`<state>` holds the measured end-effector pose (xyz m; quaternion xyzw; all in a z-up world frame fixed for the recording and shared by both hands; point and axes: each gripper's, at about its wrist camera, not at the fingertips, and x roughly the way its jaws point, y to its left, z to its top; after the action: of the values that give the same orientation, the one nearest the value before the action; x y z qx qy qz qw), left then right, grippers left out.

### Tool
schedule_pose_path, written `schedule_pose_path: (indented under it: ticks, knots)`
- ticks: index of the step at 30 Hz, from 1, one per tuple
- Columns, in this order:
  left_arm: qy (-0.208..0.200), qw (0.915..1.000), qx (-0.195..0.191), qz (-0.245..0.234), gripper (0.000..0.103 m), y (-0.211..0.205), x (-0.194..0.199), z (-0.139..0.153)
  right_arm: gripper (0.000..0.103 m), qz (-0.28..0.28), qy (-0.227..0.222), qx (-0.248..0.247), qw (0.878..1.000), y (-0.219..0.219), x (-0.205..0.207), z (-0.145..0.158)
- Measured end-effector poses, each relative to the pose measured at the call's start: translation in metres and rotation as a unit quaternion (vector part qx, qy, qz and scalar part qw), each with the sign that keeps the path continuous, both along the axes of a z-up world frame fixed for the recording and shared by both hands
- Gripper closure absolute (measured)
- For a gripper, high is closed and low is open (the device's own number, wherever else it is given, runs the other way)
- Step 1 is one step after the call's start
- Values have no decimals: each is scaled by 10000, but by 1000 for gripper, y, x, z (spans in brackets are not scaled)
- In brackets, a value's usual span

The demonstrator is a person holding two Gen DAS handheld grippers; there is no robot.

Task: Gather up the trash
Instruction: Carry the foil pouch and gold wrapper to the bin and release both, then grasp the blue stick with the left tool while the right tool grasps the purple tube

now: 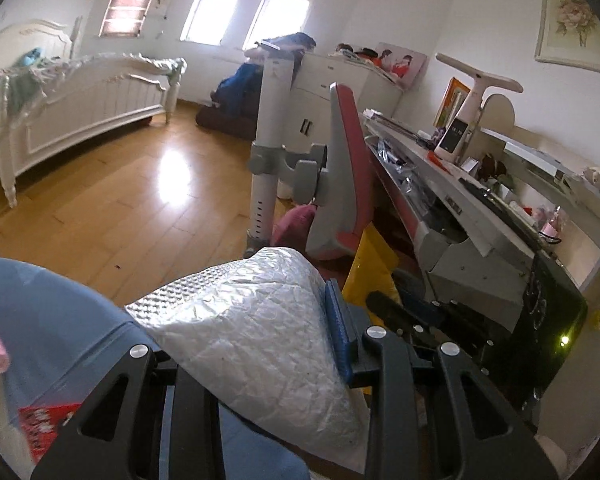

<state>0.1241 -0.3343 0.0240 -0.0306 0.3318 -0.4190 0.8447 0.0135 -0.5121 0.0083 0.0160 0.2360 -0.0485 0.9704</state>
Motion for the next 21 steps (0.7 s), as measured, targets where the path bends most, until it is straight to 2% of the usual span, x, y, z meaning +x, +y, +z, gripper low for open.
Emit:
schedule_pose_path:
  ticks: [9,12,14,15,16,17,21]
  knots:
    - [176,9996,219,-69,71,-19,16,-17,82,-62,153,-122,9998,-14,22,-15]
    - [193,9991,310,-200,68,-31,24,-16,78,-105,242,-222,9994,-12,28,-19]
    - [232,9987,399,-222,54,-40,31,-15,71,-148,290,-340,9989,-11,33,-22]
    - [211,9987,431,-164,32,-43,34,-13,53,-155,302,-373,9987,-10,34,-22]
    - [166,9990,381,-133,17,-44,35,-10,34,-169,300,-402,9986,-11,35,-23]
    - [91,9996,258,-112,15,-42,36,-5,29,-194,256,-432,9986,-11,35,-24]
    - [22,9998,175,-58,14,-31,32,3,29,-203,302,-269,9990,-16,32,-27]
